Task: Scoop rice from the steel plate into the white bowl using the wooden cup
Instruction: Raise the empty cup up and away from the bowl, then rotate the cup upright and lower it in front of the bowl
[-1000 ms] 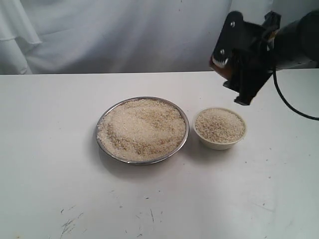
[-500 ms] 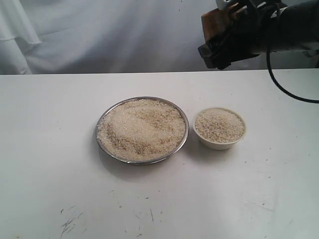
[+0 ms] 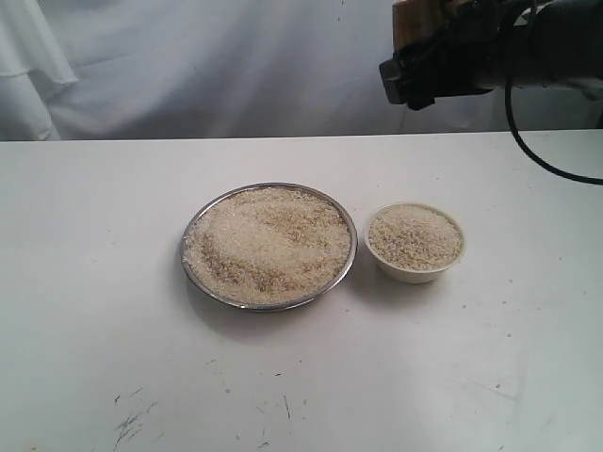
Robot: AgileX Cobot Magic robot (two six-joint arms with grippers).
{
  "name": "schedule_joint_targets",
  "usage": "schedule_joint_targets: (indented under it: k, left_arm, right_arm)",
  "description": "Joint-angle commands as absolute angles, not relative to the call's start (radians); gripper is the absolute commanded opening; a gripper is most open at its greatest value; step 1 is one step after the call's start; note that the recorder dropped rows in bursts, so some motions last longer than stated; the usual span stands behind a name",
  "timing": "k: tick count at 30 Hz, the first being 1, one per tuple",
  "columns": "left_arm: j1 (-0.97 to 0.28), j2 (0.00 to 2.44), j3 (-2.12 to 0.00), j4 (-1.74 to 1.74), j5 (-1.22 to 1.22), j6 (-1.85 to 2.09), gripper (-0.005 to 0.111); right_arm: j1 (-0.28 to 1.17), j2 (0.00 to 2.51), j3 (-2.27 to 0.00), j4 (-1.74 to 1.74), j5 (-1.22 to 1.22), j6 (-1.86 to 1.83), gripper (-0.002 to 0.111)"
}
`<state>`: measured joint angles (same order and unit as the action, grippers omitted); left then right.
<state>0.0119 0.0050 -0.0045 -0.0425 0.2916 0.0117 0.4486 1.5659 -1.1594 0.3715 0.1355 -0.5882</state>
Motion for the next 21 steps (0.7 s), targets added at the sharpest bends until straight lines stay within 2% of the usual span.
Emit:
schedule_joint_targets:
  k: [1, 6, 14, 21]
  left_arm:
    - [0.010, 0.000, 0.000, -0.043, 0.285, 0.009, 0.000]
    - [0.010, 0.000, 0.000, -0.043, 0.285, 0.009, 0.000]
    - [0.010, 0.000, 0.000, -0.043, 0.285, 0.009, 0.000]
    - [0.010, 0.000, 0.000, -0.043, 0.285, 0.009, 0.000]
  right_arm:
    - [0.438, 1.556, -1.164, 0.121, 0.084, -0.274, 0.000]
    - [0.438, 1.553, -1.079, 0.000, -0.072, -0.039, 0.000]
    - [0.409, 1.535, -0.842, -0.320, -0.479, 0.252, 0.000]
    - [0.368, 1.535, -0.735, -0.425, -0.606, 0.338, 0.000]
